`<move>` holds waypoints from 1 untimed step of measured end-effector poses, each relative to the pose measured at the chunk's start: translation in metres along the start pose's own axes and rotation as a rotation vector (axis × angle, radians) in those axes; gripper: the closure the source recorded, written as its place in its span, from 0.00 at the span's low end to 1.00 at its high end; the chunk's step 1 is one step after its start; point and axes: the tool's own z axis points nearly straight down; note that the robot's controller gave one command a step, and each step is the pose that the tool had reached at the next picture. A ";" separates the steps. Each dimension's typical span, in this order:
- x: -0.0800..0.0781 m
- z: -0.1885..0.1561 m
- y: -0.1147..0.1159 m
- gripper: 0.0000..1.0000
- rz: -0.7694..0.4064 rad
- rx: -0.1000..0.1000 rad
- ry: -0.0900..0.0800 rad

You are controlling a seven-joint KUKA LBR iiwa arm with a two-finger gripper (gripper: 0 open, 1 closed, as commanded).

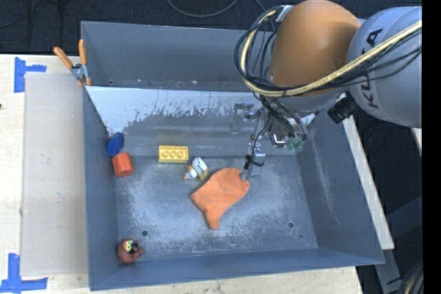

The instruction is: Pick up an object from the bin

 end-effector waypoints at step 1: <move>-0.001 -0.005 0.000 0.00 0.002 -0.001 -0.008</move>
Offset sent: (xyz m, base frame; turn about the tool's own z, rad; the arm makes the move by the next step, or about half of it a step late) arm -0.0233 0.0010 -0.1681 -0.3156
